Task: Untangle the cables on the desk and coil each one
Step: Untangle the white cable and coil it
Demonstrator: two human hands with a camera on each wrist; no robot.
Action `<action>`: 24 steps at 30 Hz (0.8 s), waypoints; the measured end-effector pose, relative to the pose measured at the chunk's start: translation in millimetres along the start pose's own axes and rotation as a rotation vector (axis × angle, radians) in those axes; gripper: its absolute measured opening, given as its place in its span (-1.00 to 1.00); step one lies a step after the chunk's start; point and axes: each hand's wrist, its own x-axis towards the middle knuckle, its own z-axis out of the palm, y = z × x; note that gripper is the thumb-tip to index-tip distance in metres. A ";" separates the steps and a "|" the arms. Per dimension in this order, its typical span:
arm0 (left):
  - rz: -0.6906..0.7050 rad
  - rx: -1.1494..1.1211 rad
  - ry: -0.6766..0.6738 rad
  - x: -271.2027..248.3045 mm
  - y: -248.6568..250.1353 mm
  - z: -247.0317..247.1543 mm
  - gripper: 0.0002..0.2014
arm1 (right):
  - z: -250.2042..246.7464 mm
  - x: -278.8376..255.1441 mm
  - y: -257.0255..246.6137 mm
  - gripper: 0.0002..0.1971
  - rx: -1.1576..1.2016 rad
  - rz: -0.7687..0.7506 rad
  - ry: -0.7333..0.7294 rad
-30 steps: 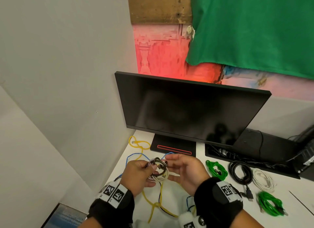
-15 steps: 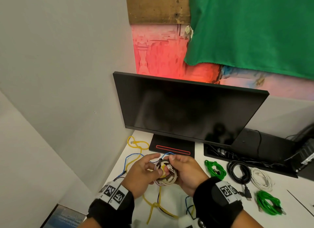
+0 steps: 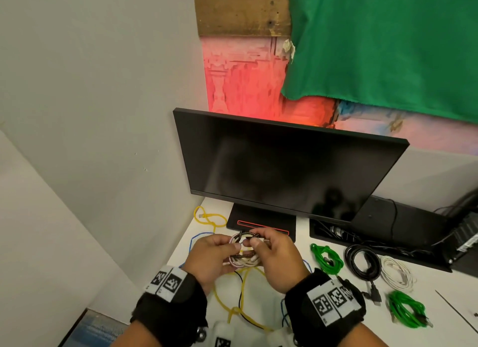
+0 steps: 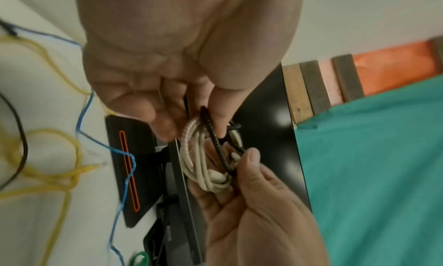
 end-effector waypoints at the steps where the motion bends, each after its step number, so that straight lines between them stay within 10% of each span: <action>1: -0.033 0.064 -0.020 -0.8 0.7 -1.7 -0.93 | 0.4 -1.8 1.1 -0.81 0.003 -0.015 0.005; 7: -0.056 0.618 -0.190 -3.1 -2.0 -12.1 -0.84 | -20.6 -13.4 -7.4 -0.74 -0.287 -0.318 0.129; 12: -0.139 0.071 -0.342 -14.4 -3.5 -10.9 -0.60 | -37.7 -2.2 -48.9 -0.76 -0.514 -0.534 0.165; 16: -0.130 0.091 -0.348 -13.4 13.1 7.1 -0.26 | -27.0 -3.8 -44.7 -0.72 -0.549 -0.460 0.107; 24: 0.210 0.088 -0.194 -4.3 10.3 11.5 -0.79 | -16.3 -4.6 -18.6 -0.87 -0.247 -0.302 0.139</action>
